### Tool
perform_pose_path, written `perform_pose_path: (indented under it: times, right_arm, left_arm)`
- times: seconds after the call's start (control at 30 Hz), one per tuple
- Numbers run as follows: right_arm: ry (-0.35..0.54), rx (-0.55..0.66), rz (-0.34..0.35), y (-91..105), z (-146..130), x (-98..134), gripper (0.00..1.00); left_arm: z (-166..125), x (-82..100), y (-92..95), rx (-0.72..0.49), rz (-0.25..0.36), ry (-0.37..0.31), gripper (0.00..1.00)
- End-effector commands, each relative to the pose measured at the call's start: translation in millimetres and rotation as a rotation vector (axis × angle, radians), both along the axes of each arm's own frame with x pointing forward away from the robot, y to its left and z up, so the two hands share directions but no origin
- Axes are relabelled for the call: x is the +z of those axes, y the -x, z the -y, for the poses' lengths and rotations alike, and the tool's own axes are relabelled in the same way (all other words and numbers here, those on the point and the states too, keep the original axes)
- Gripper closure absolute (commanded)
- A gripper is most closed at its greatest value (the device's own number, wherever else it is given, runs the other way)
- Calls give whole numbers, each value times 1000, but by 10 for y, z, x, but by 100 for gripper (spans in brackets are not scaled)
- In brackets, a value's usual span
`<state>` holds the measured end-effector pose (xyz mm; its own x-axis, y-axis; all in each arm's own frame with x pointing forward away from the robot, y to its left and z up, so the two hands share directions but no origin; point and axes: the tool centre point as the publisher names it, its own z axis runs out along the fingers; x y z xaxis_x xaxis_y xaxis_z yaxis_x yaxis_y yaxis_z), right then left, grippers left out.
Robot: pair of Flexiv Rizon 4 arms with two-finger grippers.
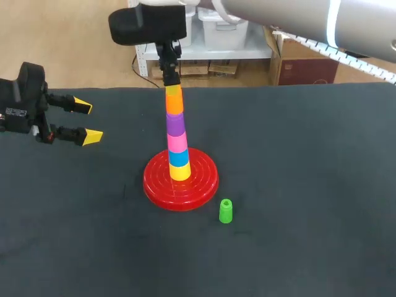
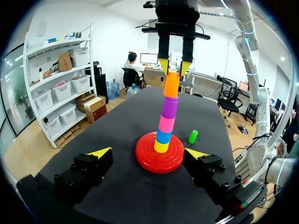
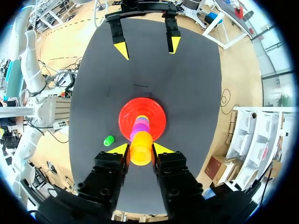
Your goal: Pick up and stack the cylinders on the red base in this order: pink,purple,orange,green
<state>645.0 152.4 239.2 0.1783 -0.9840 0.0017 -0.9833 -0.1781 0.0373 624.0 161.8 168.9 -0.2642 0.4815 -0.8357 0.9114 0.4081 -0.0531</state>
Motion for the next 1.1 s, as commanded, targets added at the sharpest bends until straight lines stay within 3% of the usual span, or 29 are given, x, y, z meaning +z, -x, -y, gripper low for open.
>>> perform_pose_path:
  times: [0.03, 1.1]
  right_arm:
    - [-3, -1, 5, 4, 19, -33, 100]
    - [-26, 17, -19, 18, -10, 36, 100]
  left_arm:
    - [-7, -20, -15, -3, 2, 2, 0]
    - [-7, -20, -15, -3, 2, 2, 0]
